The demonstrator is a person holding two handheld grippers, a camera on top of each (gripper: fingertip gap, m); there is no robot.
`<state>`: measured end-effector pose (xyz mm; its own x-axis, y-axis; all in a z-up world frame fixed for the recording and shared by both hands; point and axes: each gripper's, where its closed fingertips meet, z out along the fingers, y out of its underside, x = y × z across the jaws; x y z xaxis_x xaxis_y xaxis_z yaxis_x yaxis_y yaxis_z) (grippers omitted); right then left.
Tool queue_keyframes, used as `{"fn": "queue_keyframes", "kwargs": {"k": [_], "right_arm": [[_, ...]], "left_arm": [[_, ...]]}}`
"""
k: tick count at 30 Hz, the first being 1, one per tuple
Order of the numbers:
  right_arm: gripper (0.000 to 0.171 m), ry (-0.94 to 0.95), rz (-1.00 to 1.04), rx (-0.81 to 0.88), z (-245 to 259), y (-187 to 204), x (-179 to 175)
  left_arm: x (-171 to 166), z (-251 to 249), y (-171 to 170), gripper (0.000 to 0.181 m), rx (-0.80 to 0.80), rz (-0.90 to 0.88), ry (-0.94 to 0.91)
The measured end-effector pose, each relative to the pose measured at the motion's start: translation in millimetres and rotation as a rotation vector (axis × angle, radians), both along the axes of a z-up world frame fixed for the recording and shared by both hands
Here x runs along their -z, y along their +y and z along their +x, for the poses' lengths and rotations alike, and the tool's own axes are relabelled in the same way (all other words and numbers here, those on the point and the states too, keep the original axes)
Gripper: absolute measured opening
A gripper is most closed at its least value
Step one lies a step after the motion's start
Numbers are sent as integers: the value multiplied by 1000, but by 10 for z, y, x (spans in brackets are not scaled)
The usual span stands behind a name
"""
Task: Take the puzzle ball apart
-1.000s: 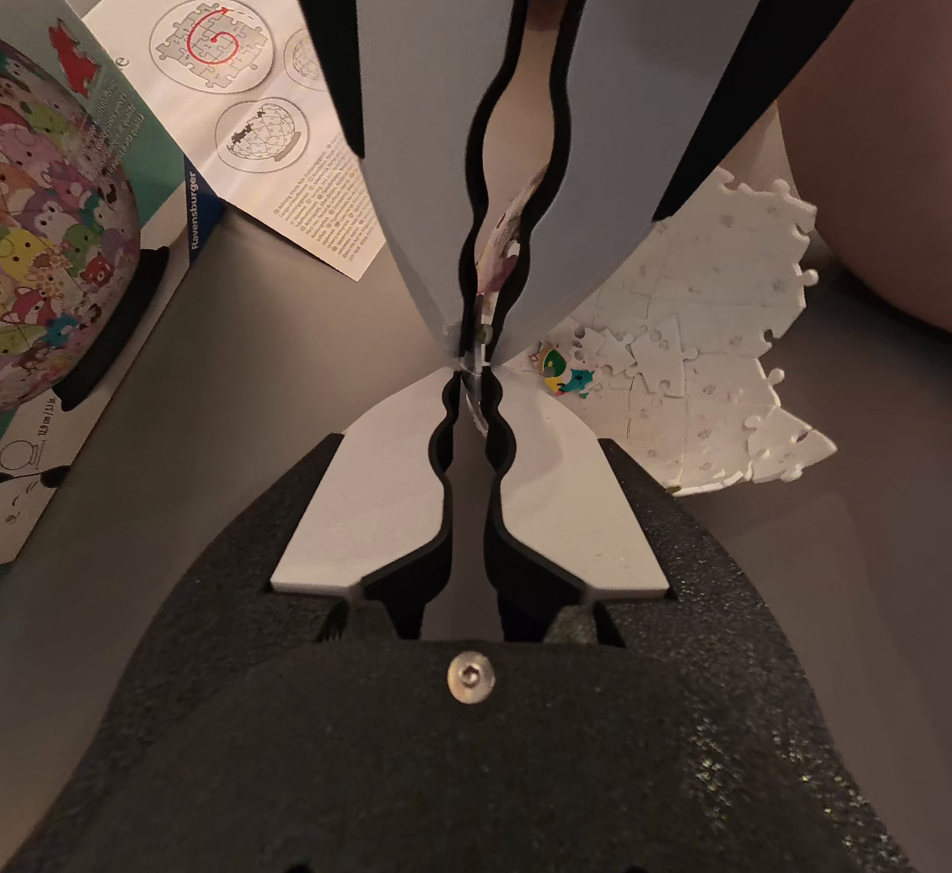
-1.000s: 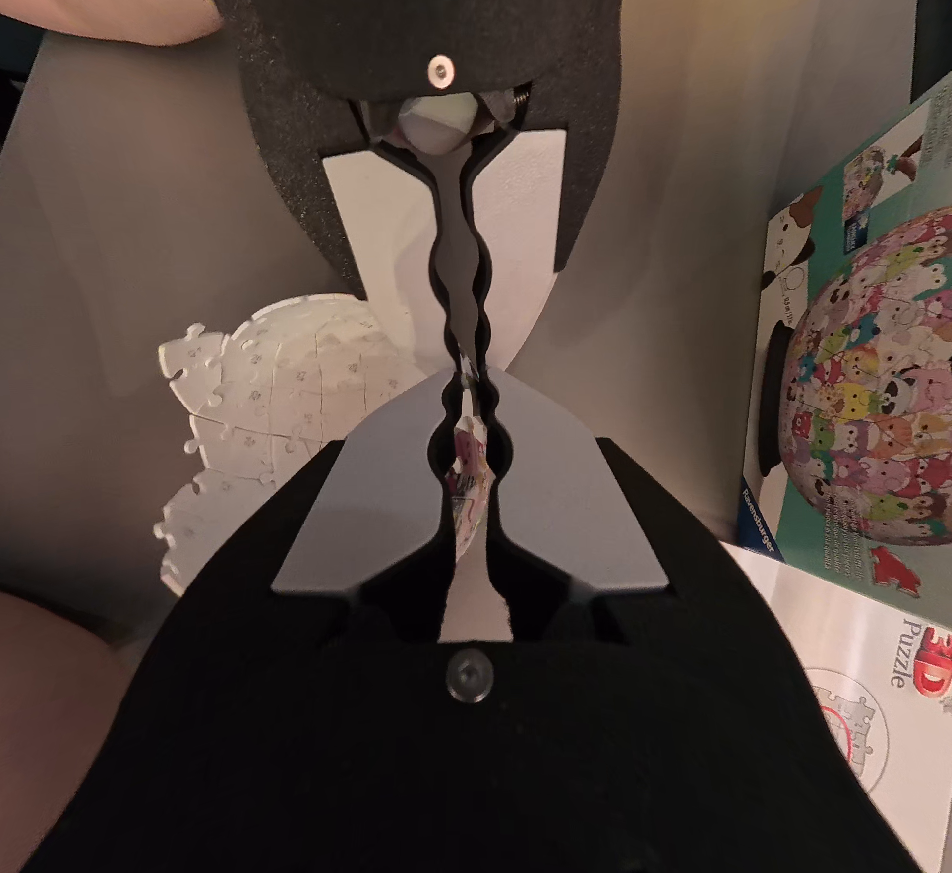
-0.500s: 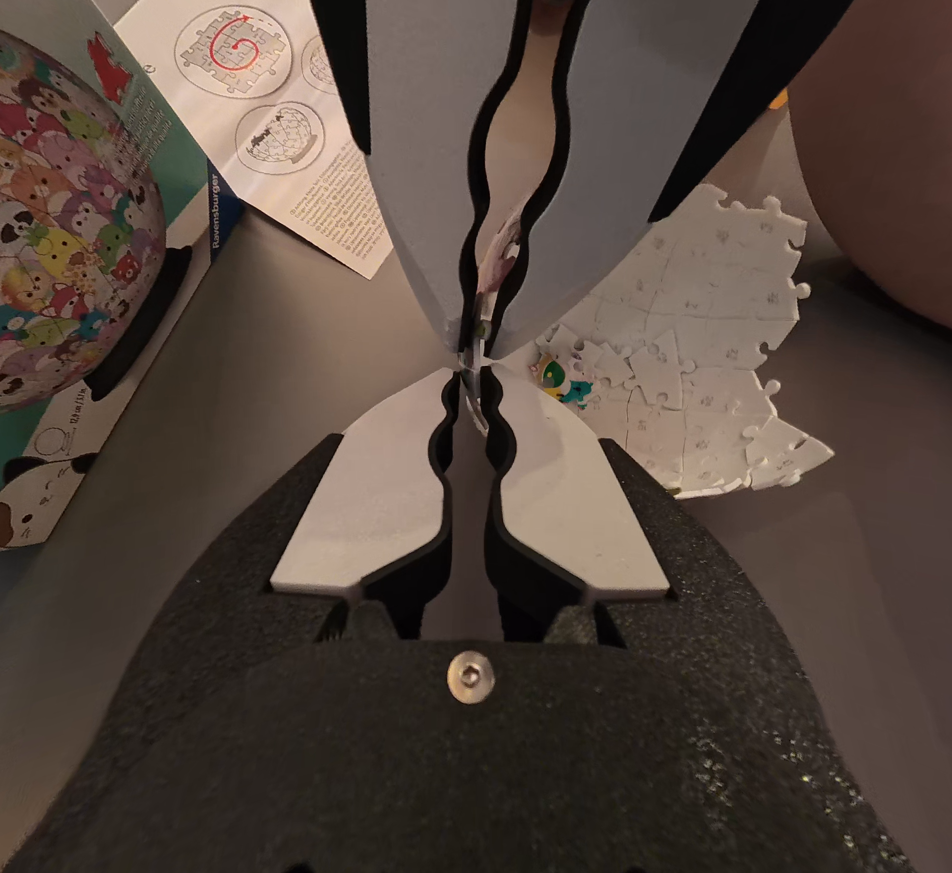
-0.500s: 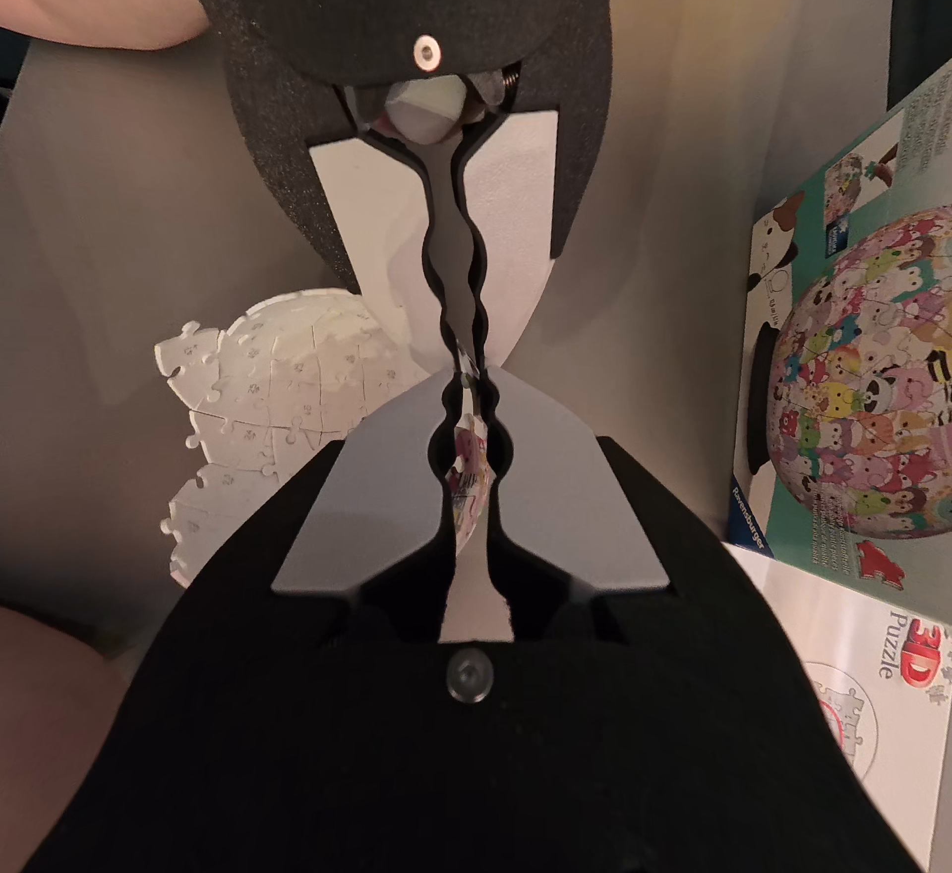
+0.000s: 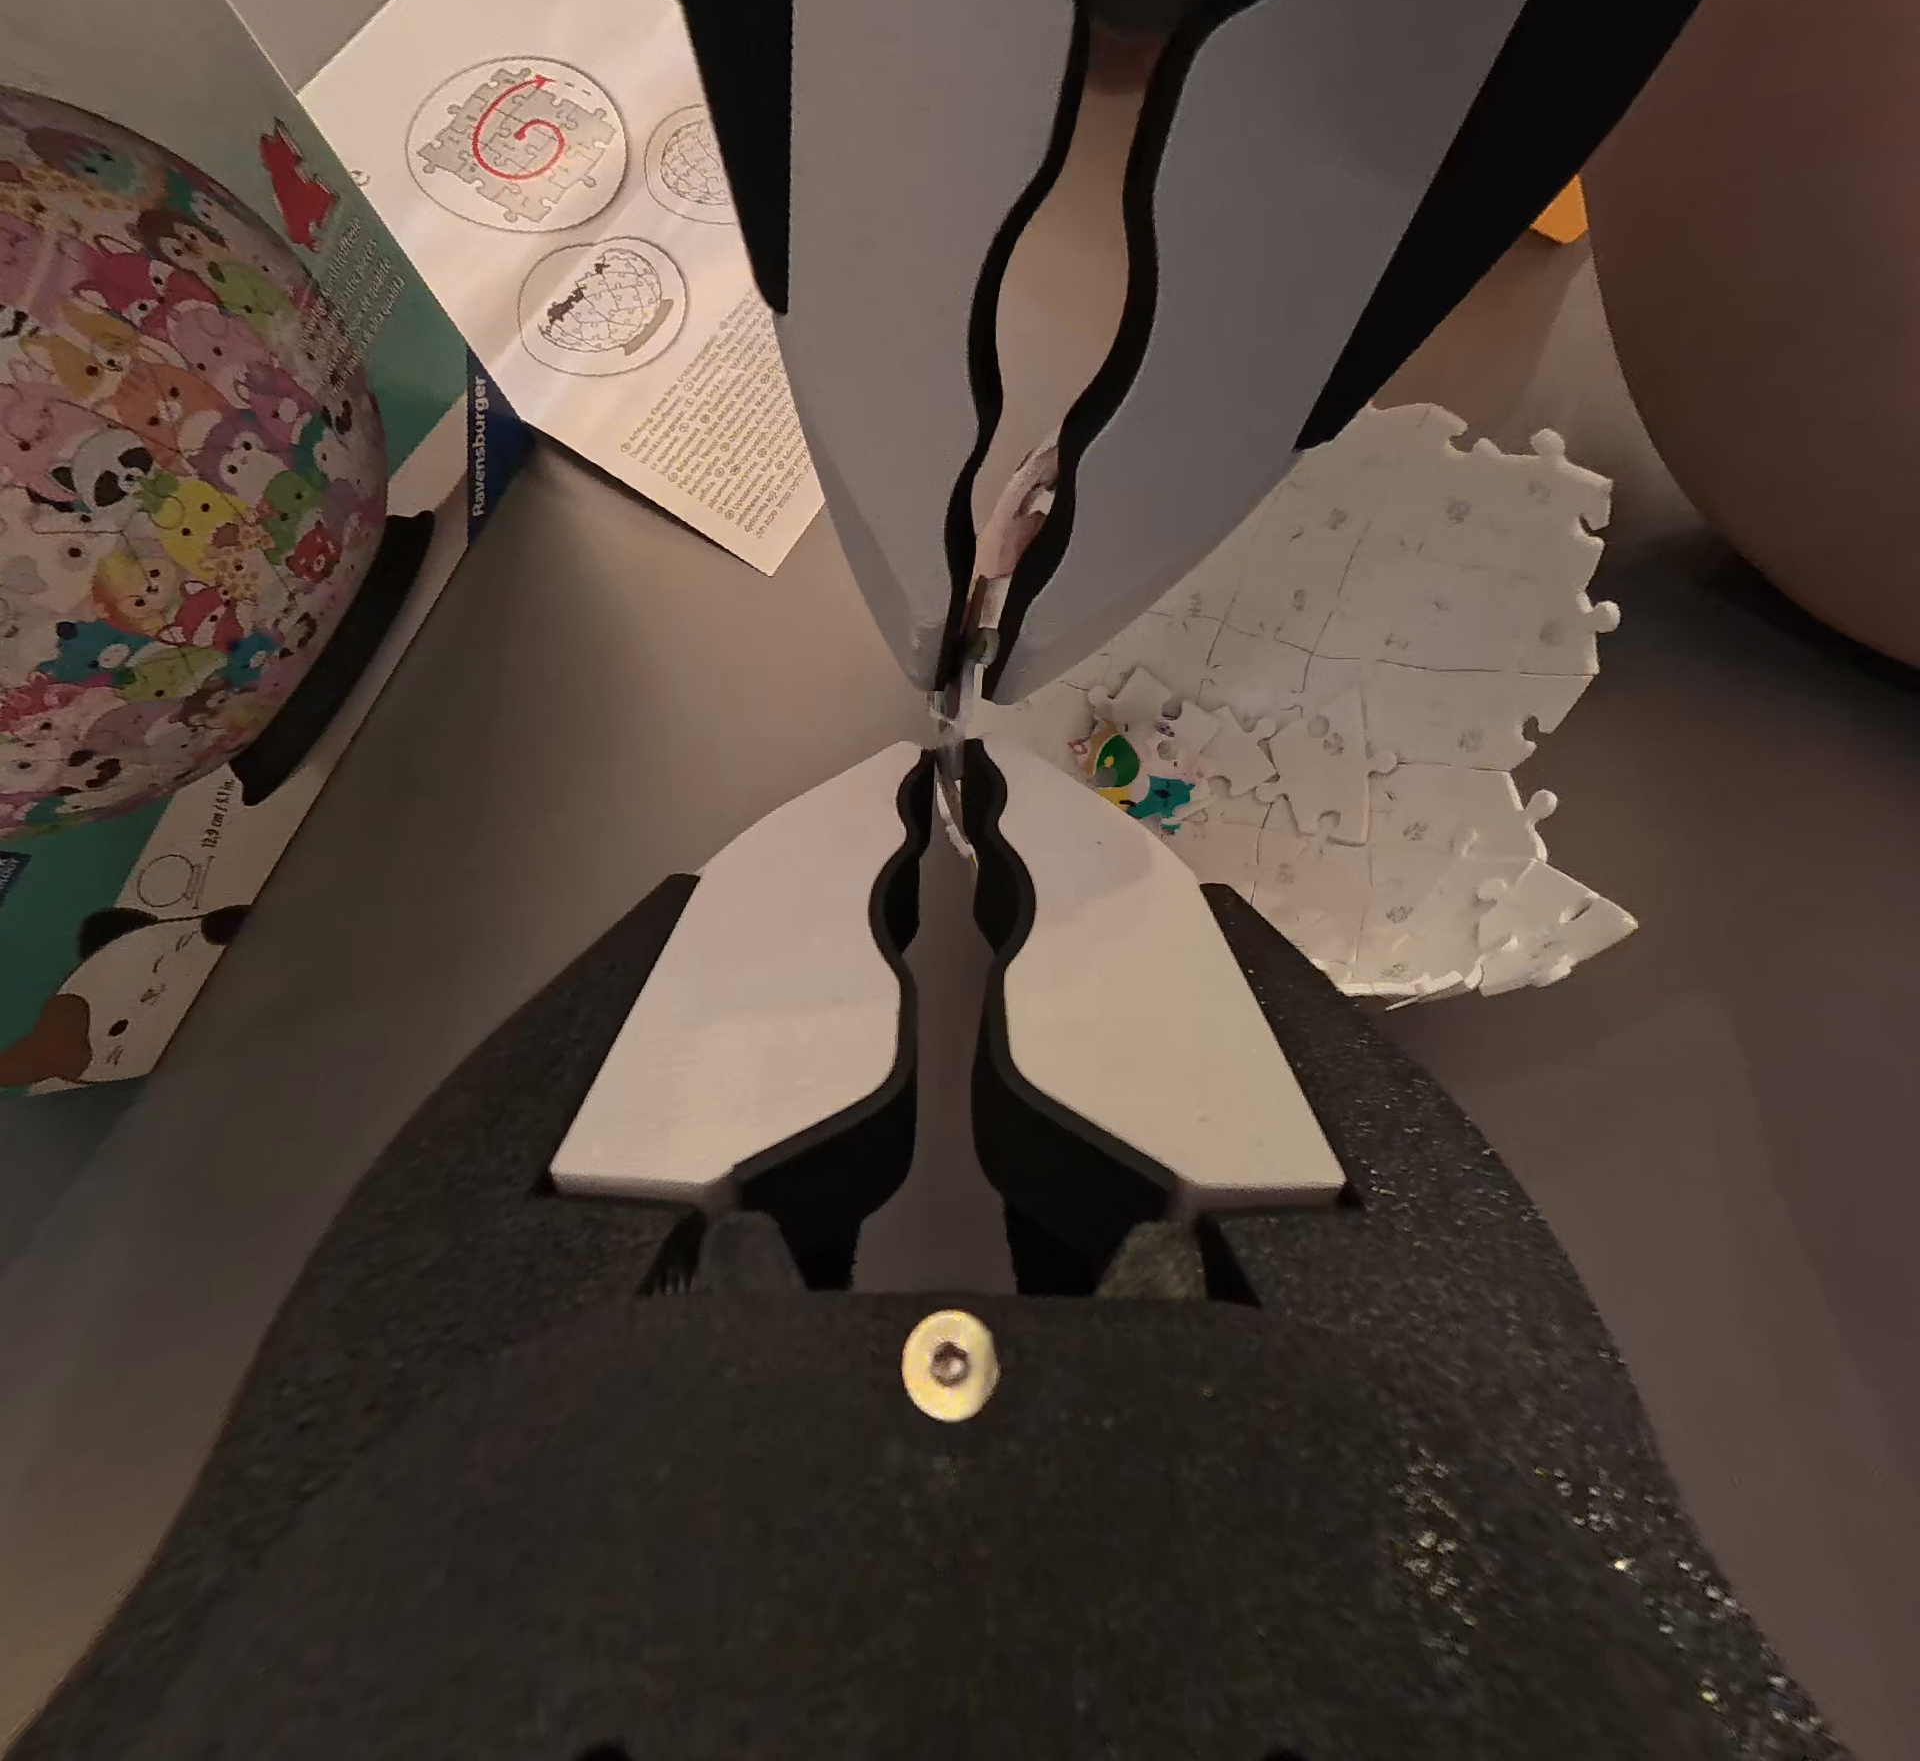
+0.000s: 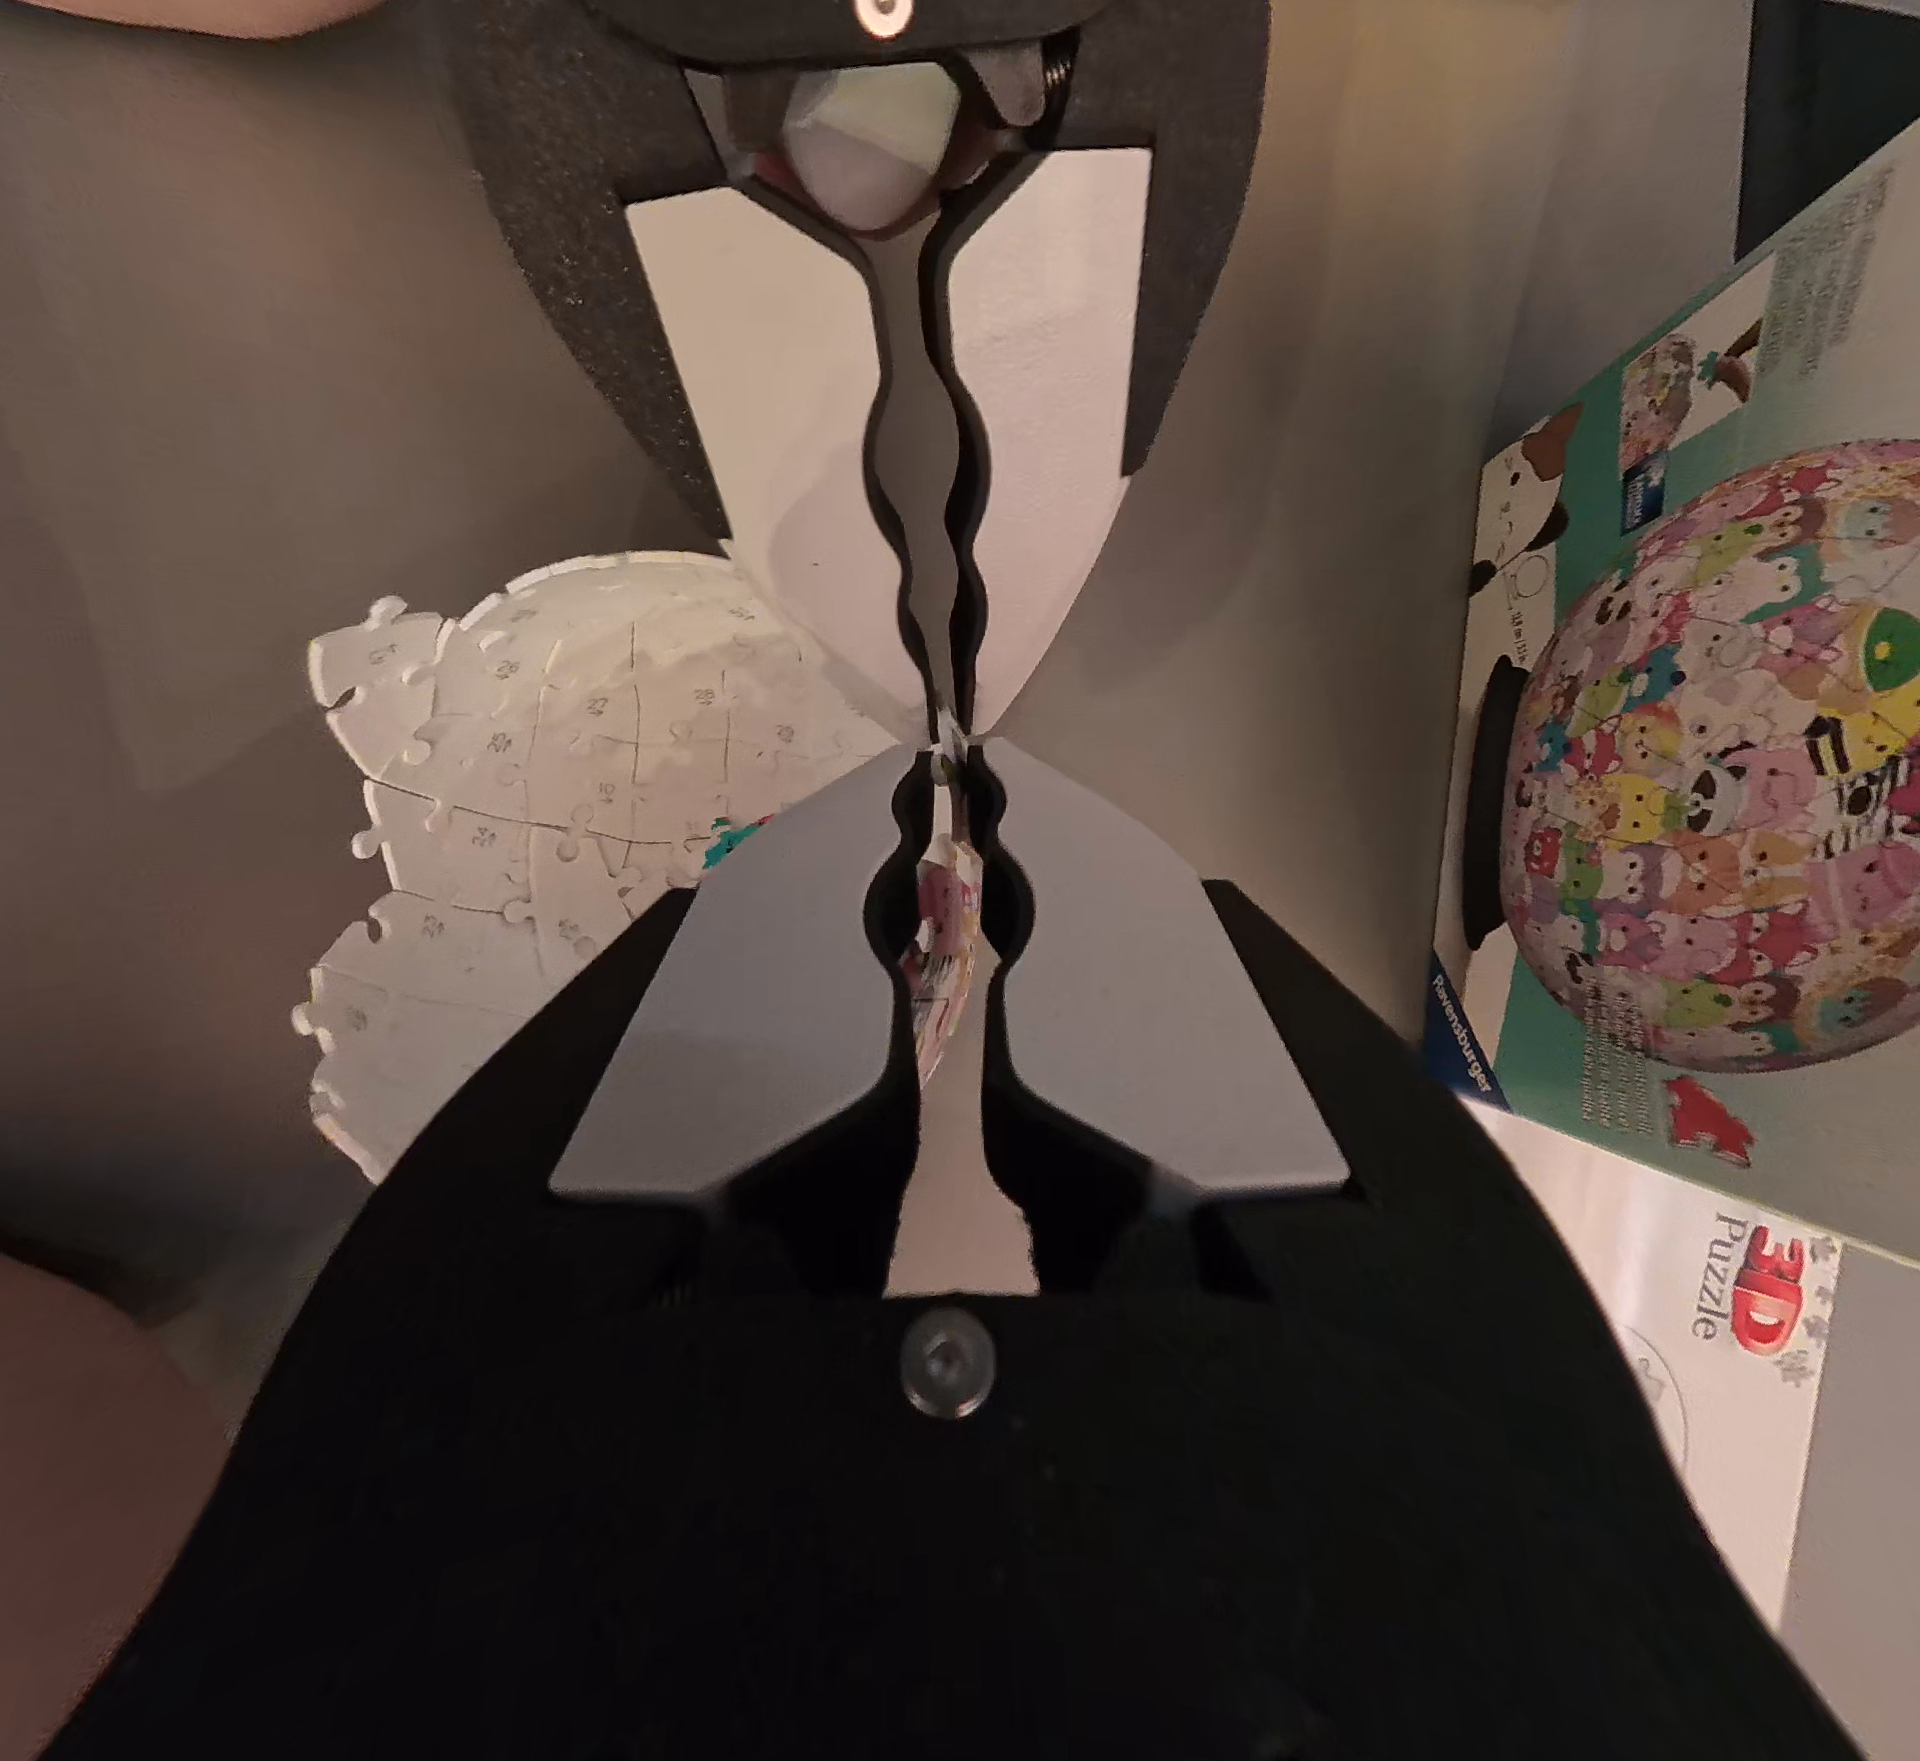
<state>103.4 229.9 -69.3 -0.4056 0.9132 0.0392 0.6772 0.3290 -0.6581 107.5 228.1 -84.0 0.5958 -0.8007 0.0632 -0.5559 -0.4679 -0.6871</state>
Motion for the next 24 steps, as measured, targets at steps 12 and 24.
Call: {"fn": "queue_keyframes", "kwargs": {"k": [12, 24], "right_arm": [[7, 1, 39, -8, -4, -14, -2], [7, -54, 67, 2, 9, -11, 53]], "left_arm": [[-4, -27, 0, 4, 11, 16, 20], [74, -28, -12, 4, 31, 42, 114]]}}
